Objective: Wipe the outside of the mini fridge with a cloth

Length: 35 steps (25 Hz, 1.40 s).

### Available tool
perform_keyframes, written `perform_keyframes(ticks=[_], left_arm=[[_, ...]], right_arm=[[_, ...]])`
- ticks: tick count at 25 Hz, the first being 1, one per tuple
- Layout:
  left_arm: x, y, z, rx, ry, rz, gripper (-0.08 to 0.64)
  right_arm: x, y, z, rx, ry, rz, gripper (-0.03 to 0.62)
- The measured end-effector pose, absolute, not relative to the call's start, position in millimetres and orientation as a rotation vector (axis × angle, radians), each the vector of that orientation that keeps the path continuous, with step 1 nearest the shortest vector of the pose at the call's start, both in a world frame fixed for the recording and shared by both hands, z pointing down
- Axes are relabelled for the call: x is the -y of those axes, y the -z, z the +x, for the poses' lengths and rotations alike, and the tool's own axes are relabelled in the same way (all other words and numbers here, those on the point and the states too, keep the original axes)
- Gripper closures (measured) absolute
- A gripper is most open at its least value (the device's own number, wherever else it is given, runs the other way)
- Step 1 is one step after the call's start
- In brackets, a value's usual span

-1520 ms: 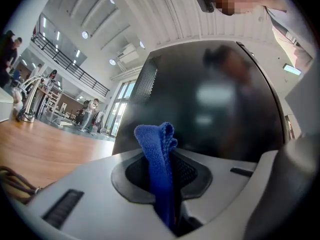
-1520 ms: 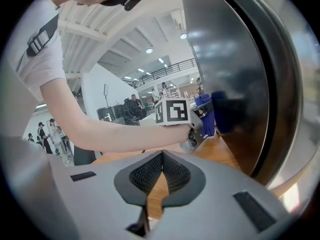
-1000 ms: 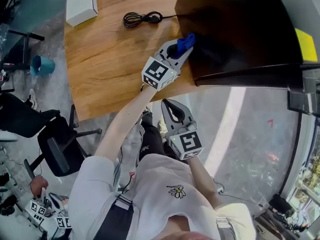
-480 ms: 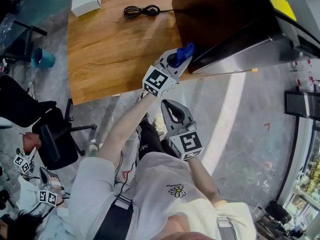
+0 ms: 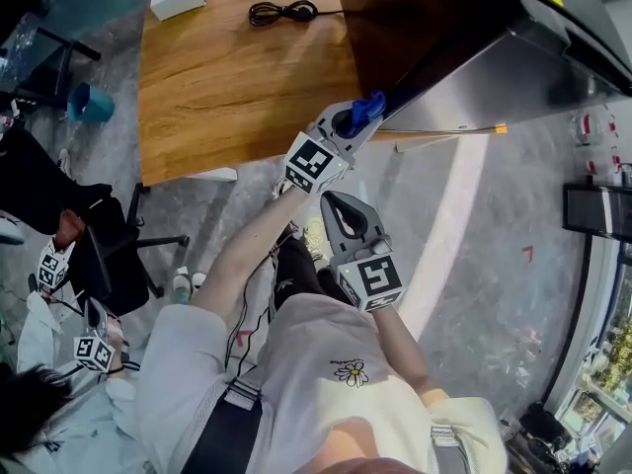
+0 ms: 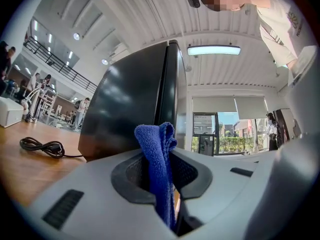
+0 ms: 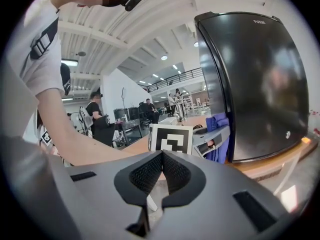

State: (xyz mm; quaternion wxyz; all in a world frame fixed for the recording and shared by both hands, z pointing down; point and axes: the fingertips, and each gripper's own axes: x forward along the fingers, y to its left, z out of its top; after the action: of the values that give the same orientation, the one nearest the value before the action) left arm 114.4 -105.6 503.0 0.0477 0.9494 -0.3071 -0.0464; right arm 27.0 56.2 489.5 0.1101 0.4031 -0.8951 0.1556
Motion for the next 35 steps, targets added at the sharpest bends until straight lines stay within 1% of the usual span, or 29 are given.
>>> perform_keyframes(ticks=[15,19,23,29,32,35], left_arm=[[69.2,-499.2,115.7,0.922,0.166,2.857,0.495],[70.3,-451.2,97.5,1.005,0.267,2.833,0.495],[68.7,-389.6,62.6,1.164,0.311,2.829,0.495],[56.9,-309.1,11.2,1.325,0.336,2.802,0.495],[48.0,-285.7,-23.5,1.414,0.34,2.767,0.495],[37.9,-284.0,-47.8,1.508,0.37,2.716,0.495]], right_arm=[[-65.2,-481.4,67.3,2.581,-0.439,1.282,0.58],[-56.2,-471.8,76.5,2.578,-0.436,1.338,0.58],[-39.2,-451.3,78.4,2.6,-0.398,1.41,0.58],[-3.5,-383.3,85.4,2.639,-0.262,1.552,0.581],[12.5,-348.5,82.2,2.668,-0.196,1.618,0.58],[17.5,-331.4,82.4,2.681,-0.148,1.623,0.58]])
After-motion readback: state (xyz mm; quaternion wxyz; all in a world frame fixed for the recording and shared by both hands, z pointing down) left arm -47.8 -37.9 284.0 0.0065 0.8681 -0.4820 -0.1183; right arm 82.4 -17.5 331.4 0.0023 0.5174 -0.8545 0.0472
